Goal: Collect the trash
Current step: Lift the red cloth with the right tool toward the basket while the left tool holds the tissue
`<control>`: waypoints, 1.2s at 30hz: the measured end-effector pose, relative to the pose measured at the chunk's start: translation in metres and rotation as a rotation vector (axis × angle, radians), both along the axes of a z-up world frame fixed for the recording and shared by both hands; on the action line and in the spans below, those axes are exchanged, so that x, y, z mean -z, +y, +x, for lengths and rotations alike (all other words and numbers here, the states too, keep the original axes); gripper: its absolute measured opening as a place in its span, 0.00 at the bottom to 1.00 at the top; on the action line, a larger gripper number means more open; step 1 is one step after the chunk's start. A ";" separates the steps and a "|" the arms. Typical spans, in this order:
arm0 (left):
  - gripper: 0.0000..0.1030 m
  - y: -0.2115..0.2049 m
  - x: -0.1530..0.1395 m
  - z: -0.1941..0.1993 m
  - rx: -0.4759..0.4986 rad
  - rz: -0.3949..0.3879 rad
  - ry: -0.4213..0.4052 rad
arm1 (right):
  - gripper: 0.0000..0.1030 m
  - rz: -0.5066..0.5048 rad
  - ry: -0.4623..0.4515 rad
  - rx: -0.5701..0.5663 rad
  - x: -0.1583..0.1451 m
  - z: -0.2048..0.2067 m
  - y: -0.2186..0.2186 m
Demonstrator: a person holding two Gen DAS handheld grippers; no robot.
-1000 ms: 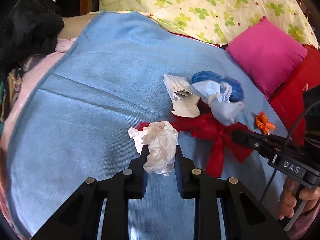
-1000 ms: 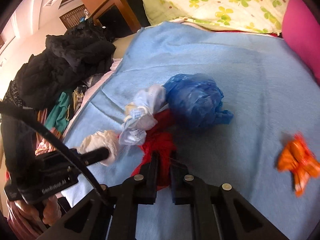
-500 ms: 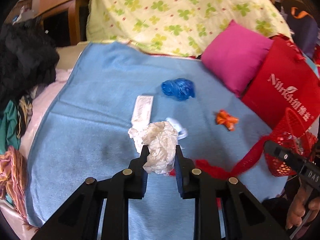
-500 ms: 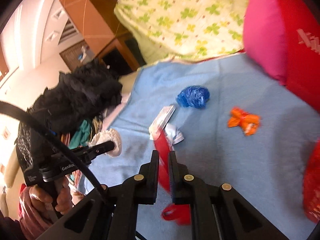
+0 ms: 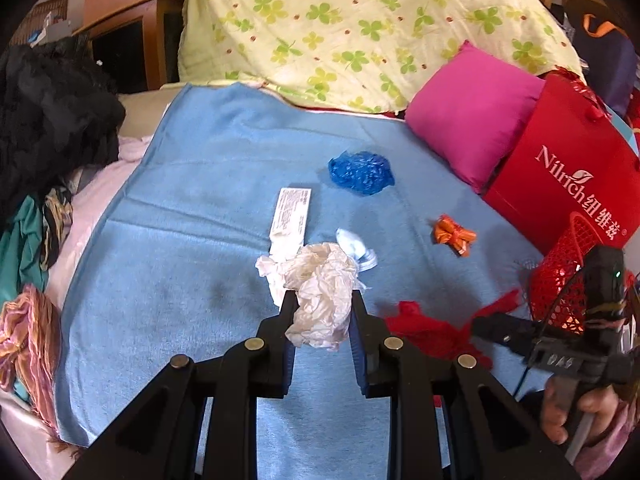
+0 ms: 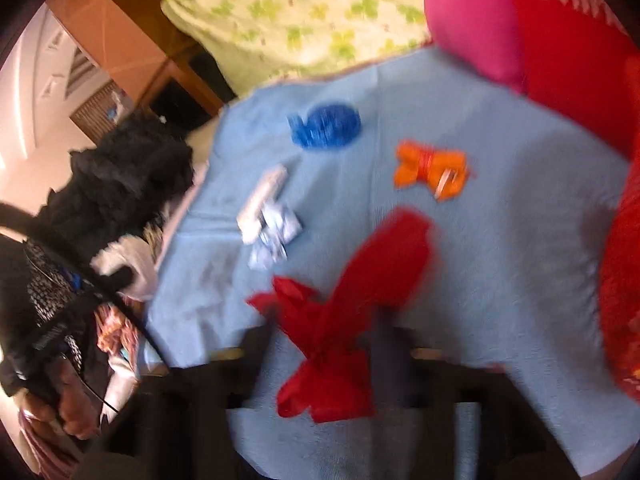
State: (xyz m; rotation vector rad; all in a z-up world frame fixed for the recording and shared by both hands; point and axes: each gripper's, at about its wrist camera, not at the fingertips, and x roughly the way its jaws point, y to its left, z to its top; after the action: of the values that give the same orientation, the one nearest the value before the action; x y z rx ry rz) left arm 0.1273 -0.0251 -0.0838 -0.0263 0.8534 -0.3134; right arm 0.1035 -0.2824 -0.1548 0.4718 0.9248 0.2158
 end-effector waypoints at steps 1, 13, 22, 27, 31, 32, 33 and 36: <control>0.25 0.001 0.003 0.002 -0.003 0.000 0.005 | 0.72 -0.006 0.000 -0.008 0.006 0.002 0.004; 0.25 -0.002 0.012 0.003 0.004 -0.008 0.032 | 0.29 -0.222 0.003 -0.155 0.034 0.017 0.050; 0.25 -0.002 -0.022 -0.026 0.026 -0.013 -0.046 | 0.29 -0.148 -0.112 -0.053 -0.017 -0.023 0.029; 0.25 -0.003 -0.039 -0.045 0.050 -0.020 -0.089 | 0.29 -0.168 -0.211 -0.035 -0.060 -0.049 0.028; 0.25 -0.001 -0.054 -0.058 0.060 -0.021 -0.132 | 0.29 -0.184 -0.302 -0.014 -0.096 -0.069 0.030; 0.25 0.000 -0.058 -0.061 0.061 -0.023 -0.143 | 0.29 -0.186 -0.325 -0.012 -0.105 -0.075 0.031; 0.25 0.002 -0.060 -0.064 0.062 -0.024 -0.152 | 0.29 -0.186 -0.341 -0.010 -0.112 -0.080 0.033; 0.25 0.005 -0.071 -0.072 0.063 -0.033 -0.179 | 0.29 -0.186 -0.390 -0.008 -0.131 -0.091 0.037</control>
State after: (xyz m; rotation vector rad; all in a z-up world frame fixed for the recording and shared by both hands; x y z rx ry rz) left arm 0.0552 -0.0200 -0.0132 -0.0024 0.6722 -0.3831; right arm 0.0120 -0.2452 -0.0240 0.2416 0.5584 0.2175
